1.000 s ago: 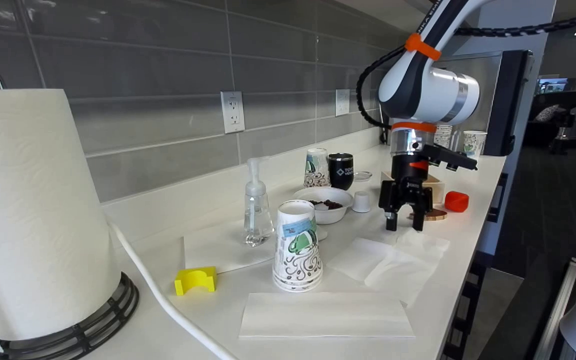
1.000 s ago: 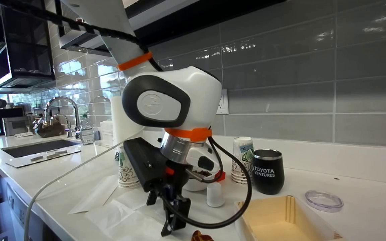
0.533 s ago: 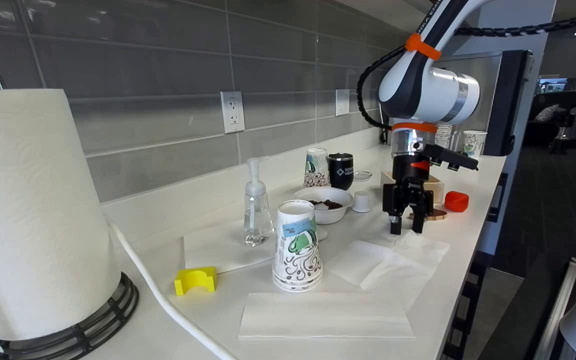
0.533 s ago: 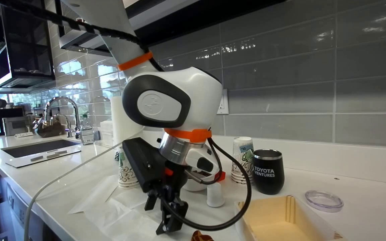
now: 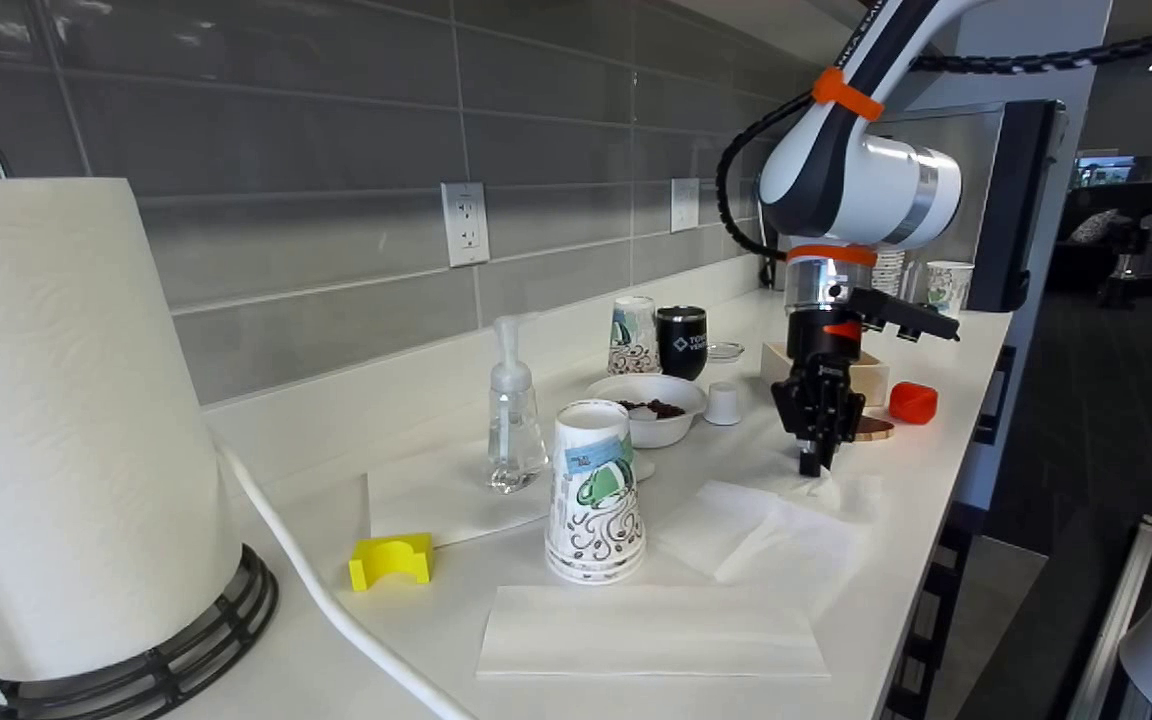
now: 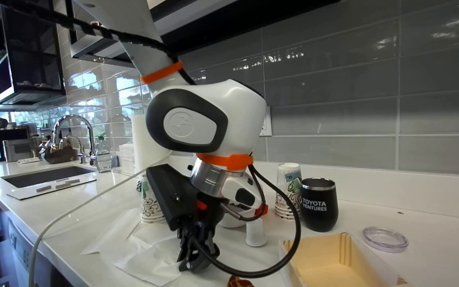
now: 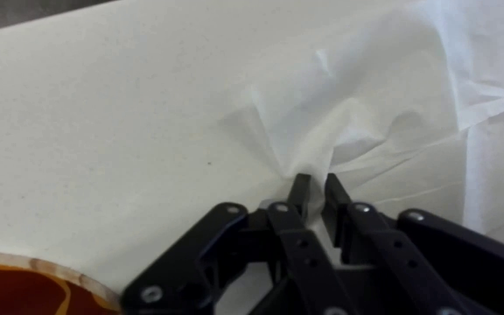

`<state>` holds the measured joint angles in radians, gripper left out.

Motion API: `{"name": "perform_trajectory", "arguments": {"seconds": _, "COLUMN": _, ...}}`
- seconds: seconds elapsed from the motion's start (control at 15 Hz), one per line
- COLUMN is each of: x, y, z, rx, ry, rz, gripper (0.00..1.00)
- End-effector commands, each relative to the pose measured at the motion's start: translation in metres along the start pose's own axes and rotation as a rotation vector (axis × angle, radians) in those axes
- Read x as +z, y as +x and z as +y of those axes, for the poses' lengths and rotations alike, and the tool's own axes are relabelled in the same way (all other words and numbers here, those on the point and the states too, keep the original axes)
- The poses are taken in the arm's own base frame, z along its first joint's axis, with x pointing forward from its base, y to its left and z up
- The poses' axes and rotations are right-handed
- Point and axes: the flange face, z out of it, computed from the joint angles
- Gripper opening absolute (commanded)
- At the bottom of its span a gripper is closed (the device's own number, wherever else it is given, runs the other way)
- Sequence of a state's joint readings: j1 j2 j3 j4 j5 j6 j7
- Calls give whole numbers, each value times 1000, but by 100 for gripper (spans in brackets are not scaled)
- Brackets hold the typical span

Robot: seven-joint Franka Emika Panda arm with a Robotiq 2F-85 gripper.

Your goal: Fold the white napkin in half.

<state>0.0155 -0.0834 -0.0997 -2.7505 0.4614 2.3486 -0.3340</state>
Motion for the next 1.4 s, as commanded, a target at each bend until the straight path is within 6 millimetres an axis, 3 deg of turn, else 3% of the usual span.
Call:
{"name": "perform_trajectory", "arguments": {"seconds": 0.0, "x": -8, "y": -1, "z": 2, "rx": 2, "ry": 3, "rz": 6, "gripper": 0}}
{"name": "perform_trajectory", "arguments": {"seconds": 0.53, "x": -49, "y": -2, "z": -1, "rx": 61, "ry": -114, "rz": 157, "gripper": 0}}
{"name": "perform_trajectory", "arguments": {"seconds": 0.67, "x": -64, "y": 7, "z": -6, "rx": 90, "ry": -173, "rz": 214, "gripper": 0}}
{"name": "perform_trajectory", "arguments": {"seconds": 0.93, "x": -82, "y": 6, "z": -21, "rx": 151, "ry": -323, "rz": 313, "gripper": 0}}
{"name": "perform_trajectory", "arguments": {"seconds": 1.33, "x": -92, "y": -7, "z": -47, "rx": 249, "ry": -587, "rz": 400, "gripper": 0}}
